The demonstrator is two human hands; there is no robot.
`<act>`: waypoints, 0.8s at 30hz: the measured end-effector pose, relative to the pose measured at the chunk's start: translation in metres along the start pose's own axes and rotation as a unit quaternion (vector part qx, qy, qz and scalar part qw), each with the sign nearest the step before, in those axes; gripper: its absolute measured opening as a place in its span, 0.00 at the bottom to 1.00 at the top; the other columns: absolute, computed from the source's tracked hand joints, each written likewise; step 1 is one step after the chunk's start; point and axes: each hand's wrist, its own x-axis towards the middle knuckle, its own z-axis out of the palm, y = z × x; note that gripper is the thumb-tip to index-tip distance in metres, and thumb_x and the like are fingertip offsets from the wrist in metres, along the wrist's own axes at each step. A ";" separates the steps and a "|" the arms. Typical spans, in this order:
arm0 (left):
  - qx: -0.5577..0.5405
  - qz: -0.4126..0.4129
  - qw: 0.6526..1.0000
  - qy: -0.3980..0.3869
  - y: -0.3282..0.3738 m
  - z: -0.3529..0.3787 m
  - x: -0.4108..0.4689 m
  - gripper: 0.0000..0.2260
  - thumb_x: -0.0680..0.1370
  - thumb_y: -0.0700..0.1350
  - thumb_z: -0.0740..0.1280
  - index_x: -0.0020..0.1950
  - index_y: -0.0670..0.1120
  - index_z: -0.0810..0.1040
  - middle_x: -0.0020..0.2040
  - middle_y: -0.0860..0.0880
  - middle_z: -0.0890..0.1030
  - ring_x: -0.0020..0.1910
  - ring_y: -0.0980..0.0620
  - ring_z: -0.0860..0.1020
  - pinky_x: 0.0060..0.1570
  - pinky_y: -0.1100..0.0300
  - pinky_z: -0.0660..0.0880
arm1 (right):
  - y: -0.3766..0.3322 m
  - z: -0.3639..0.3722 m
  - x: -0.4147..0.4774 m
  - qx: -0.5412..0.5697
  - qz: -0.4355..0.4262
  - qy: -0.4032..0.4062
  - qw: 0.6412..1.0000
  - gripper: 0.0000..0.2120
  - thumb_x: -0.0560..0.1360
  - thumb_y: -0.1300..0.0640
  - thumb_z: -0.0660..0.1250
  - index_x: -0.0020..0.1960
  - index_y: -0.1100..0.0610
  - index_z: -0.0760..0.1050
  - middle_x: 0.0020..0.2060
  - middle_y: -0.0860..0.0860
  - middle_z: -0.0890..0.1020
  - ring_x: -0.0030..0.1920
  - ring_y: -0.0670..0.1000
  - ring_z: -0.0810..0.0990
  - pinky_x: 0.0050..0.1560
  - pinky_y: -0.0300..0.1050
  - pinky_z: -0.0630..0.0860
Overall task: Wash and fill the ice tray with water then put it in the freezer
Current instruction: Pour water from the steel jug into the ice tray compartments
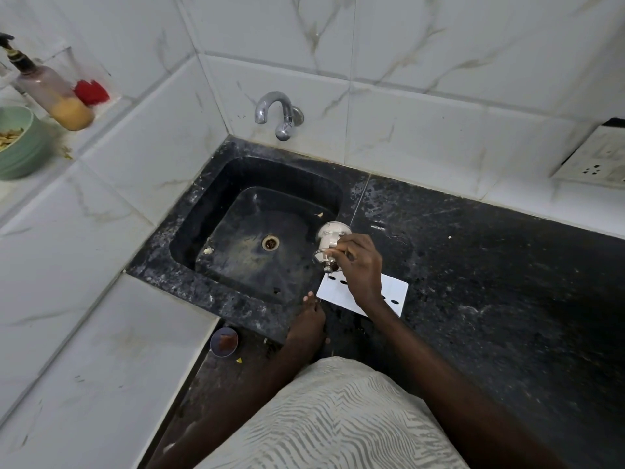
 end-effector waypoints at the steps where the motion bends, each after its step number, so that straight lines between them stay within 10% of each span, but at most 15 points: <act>1: 0.000 -0.002 1.000 0.000 0.000 0.000 0.000 0.47 0.76 0.44 0.75 0.82 0.33 0.46 0.83 0.35 0.44 0.83 0.40 0.47 0.79 0.51 0.56 | 0.002 0.001 0.001 0.003 0.016 0.002 1.000 0.05 0.70 0.61 0.80 0.42 0.61 0.85 0.45 0.51 0.83 0.51 0.51 0.80 0.52 0.41 0.76; 14: -0.008 -0.014 1.000 -0.002 0.001 0.004 0.000 0.48 0.76 0.41 0.74 0.82 0.34 0.43 0.83 0.36 0.44 0.83 0.40 0.47 0.80 0.51 0.54 | 0.058 -0.014 0.048 0.107 0.405 0.065 0.905 0.07 0.69 0.54 0.80 0.40 0.56 0.85 0.36 0.51 0.87 0.37 0.49 0.82 0.44 0.51 0.82; 24: -0.011 -0.025 1.000 -0.007 0.003 0.007 0.005 0.48 0.75 0.41 0.75 0.82 0.34 0.43 0.83 0.37 0.42 0.83 0.41 0.47 0.78 0.52 0.58 | 0.108 -0.040 0.105 0.050 0.442 0.040 0.895 0.07 0.71 0.55 0.80 0.38 0.58 0.86 0.35 0.53 0.87 0.31 0.44 0.78 0.38 0.43 0.78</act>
